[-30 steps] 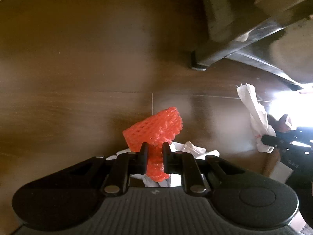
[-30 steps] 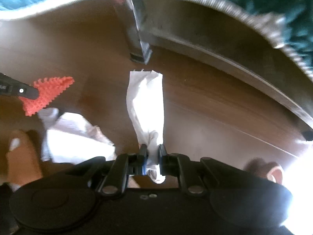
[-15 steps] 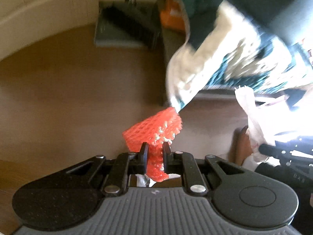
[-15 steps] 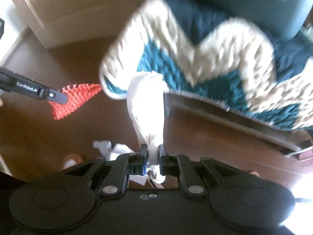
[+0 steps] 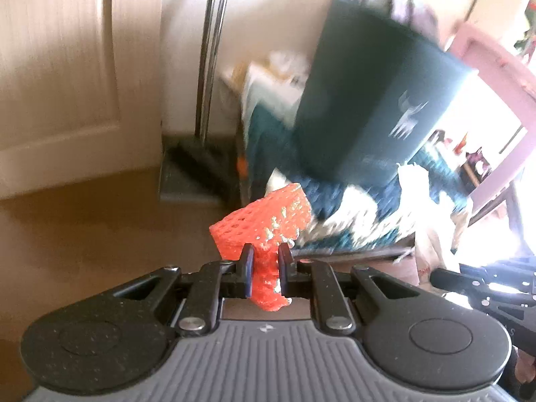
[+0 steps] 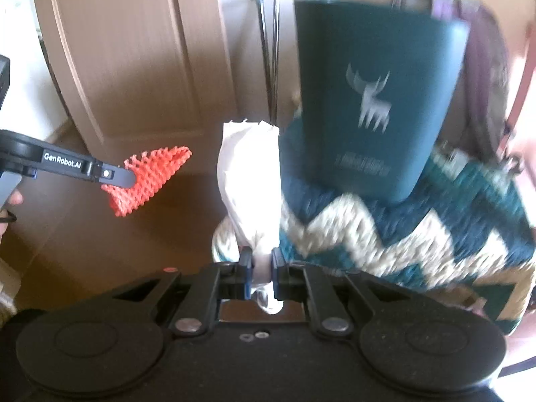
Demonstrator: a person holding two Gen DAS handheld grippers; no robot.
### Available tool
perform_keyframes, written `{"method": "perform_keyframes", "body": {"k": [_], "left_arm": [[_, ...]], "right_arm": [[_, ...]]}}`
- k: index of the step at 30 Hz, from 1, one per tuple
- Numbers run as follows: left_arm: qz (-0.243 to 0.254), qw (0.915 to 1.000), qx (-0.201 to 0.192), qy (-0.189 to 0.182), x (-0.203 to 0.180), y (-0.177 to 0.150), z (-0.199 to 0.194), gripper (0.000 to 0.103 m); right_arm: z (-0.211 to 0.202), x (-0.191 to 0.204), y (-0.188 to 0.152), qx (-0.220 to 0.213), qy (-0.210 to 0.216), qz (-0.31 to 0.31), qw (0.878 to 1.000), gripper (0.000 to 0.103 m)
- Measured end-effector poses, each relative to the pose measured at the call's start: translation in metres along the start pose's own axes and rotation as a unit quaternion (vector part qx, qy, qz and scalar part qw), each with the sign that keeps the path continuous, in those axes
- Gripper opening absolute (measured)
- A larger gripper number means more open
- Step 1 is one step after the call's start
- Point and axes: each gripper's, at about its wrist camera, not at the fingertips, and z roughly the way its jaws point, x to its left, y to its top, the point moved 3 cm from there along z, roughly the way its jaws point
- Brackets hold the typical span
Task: Collect trash
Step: 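Carry the foam net and tissue up to the teal bin with both tools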
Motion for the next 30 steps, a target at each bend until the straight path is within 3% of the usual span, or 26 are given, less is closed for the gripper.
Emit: {"method": "perform_keyframes", "body": {"k": [9,17,22,30], "left_arm": [[0.048,0.9939,-0.096,-0.025,-0.068,0.052,-0.065,0.014],[0.076,0.9840,-0.157,-0.038,-0.123,0.108,-0.095,0.014],[0.086,0.9800,-0.173,-0.049,-0.151,0.139,-0.096,0.014],[0.095,0.9781,-0.181,-0.043,-0.180,0.185,-0.068,0.014]], "right_arm": [[-0.076,-0.021,0.055,-0.100,-0.034,-0.006,0.994,0.010],[-0.114,-0.043,0.111,-0.161,-0.061,-0.003,0.985,0.010],[-0.124,-0.065,0.148,-0.194,-0.079,0.009,0.978,0.010],[-0.104,-0.096,0.193,-0.202,-0.099,0.027,0.974,0.011]]}}
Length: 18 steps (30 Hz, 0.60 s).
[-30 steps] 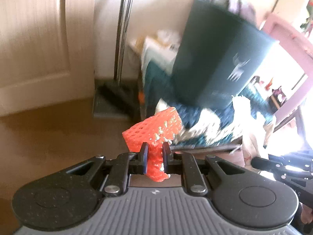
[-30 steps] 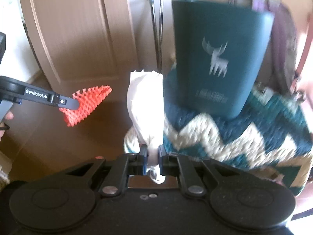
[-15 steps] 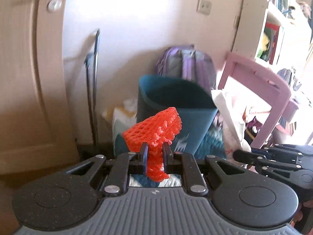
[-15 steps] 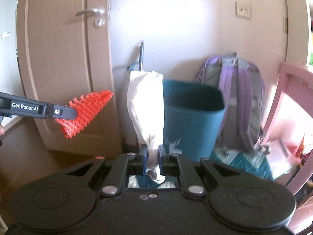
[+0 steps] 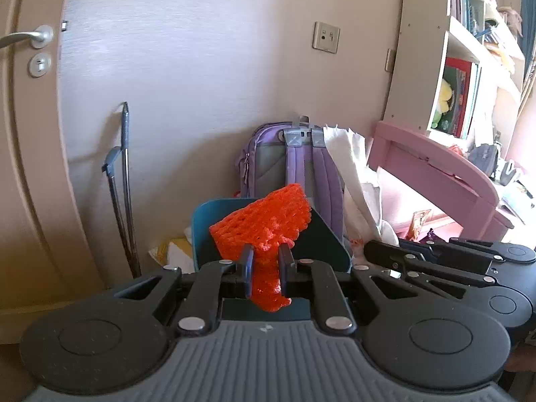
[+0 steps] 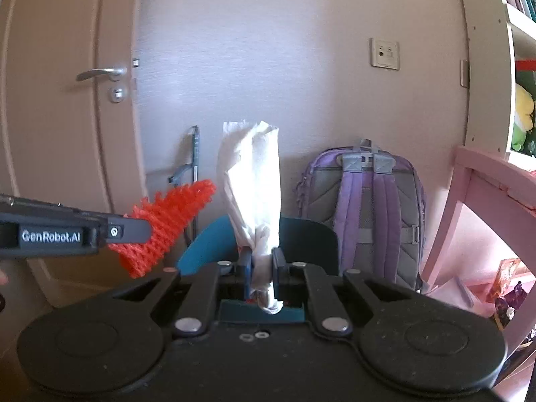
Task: Collect trash
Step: 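Carry the foam net and tissue up to the teal bin with both tools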
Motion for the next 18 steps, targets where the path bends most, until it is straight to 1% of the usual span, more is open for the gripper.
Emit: {"method": "perform_keyframes", "body": {"k": [5,10,18], "left_arm": [[0.003,0.9998,0.020,0.003,-0.006,0.007,0.041,0.014],[0.011,0.9987,0.047,0.014,-0.009,0.004,0.084,0.014],[0.011,0.9967,0.078,0.019,-0.003,-0.004,0.135,0.014]], "right_arm": [[0.035,-0.015,-0.002,0.016,-0.012,-0.003,1.000,0.011],[0.070,-0.023,-0.013,0.044,-0.014,-0.002,0.999,0.011],[0.105,-0.028,-0.026,0.079,-0.011,-0.003,0.997,0.012]]}}
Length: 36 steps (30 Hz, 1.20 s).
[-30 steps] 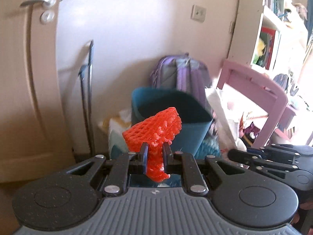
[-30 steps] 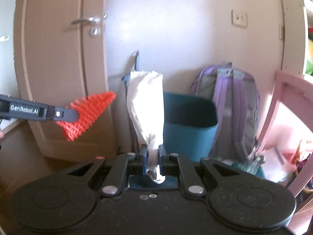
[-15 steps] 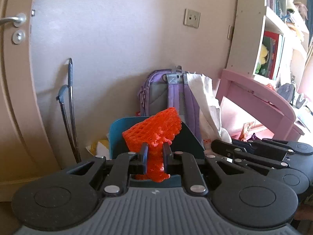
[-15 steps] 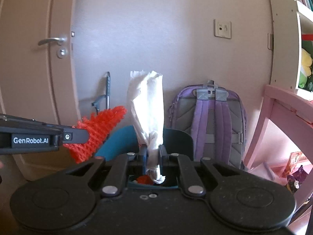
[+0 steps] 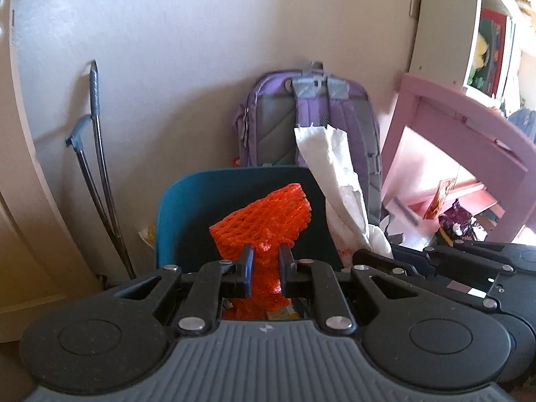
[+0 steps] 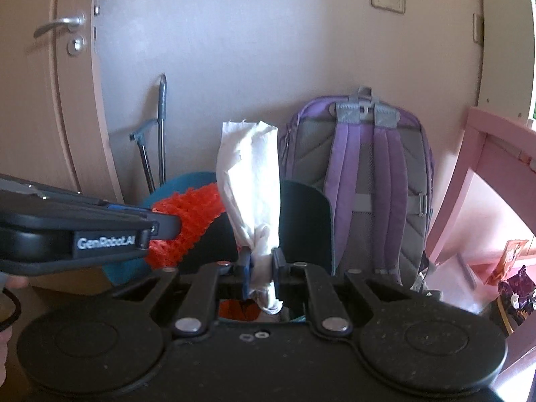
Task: Collect trash
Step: 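Open both tools inside the bin to drop the net and tissue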
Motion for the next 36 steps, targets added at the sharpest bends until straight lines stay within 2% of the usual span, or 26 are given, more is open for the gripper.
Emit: {"method": "perform_keyframes", "body": {"k": [7,15,17,18,21,24,30,32,33,34,36], "left_arm": [[-0.005,0.9993,0.037,0.000,0.004,-0.003,0.035,0.014],[-0.022,0.9964,0.082,-0.008,0.012,-0.011,0.058,0.016],[-0.025,0.9959,0.087,-0.011,0.013,-0.013,0.060,0.020],[-0.030,0.9954,0.090,-0.011,0.014,-0.014,0.060,0.026],[-0.036,0.9954,0.088,-0.009,0.017,-0.016,0.058,0.050],[-0.025,0.9967,0.077,-0.002,0.015,-0.016,0.050,0.061],[-0.023,0.9979,0.060,-0.009,0.014,-0.012,0.025,0.065],[-0.025,0.9982,0.054,-0.010,0.014,-0.011,0.014,0.070],[-0.025,0.9983,0.051,-0.008,0.013,-0.010,0.009,0.078],[-0.027,0.9985,0.048,-0.005,0.013,-0.010,0.004,0.081],[-0.028,0.9988,0.040,-0.006,0.012,-0.009,-0.007,0.081]], "right_arm": [[0.021,0.000,-0.007,0.030,0.009,-0.003,1.000,0.017],[0.027,-0.002,-0.015,0.043,0.022,0.008,0.999,0.023],[0.026,0.000,-0.016,0.043,0.023,0.003,0.999,0.025],[0.025,0.001,-0.016,0.043,0.026,0.000,0.999,0.031],[0.021,0.004,-0.016,0.035,0.022,-0.010,0.999,0.037],[0.015,0.003,-0.015,0.032,0.021,-0.011,0.999,0.037],[-0.004,0.001,-0.013,0.026,0.026,-0.004,0.999,0.039],[-0.013,0.003,-0.012,0.023,0.027,-0.009,0.999,0.040],[-0.017,0.004,-0.012,0.021,0.026,-0.011,0.999,0.043],[-0.022,0.005,-0.011,0.019,0.025,-0.013,0.999,0.044],[-0.033,0.008,-0.011,0.013,0.024,-0.018,0.999,0.050]]}}
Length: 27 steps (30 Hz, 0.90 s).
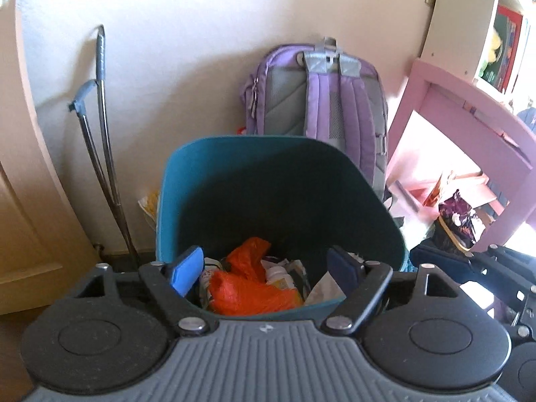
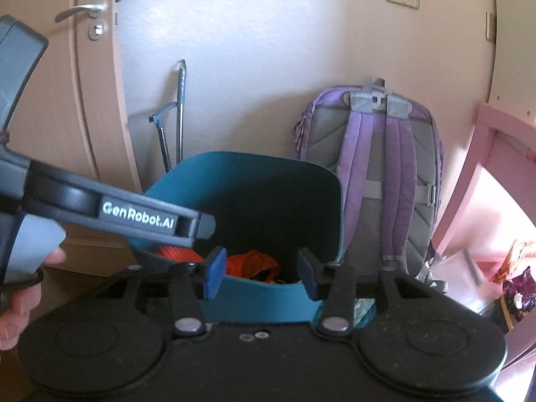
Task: Collect trash
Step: 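Open both tools inside the bin to drop the net and tissue, then withdraw both tools from the bin and lower them toward the floor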
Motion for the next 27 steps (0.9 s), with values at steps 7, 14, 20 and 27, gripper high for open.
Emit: {"method": "perform_keyframes", "body": {"k": [7,14,20,27], "left_arm": [[0.004,0.9999,-0.015,-0.002,-0.003,-0.008,-0.040,0.081],[0.020,0.9994,-0.022,0.014,0.001,-0.035,-0.080,0.081],[0.014,0.9995,-0.025,0.012,0.016,-0.061,-0.110,0.082],[0.049,0.9975,-0.037,0.035,0.038,-0.099,-0.127,0.095]], "right_arm": [[-0.034,0.008,-0.002,-0.011,0.012,0.001,1.000,0.053],[-0.064,0.023,-0.012,-0.019,0.030,-0.012,0.999,0.056],[-0.081,0.040,-0.029,-0.017,0.053,-0.016,0.998,0.057],[-0.077,0.060,-0.059,0.002,0.079,-0.014,0.997,0.057]]}}
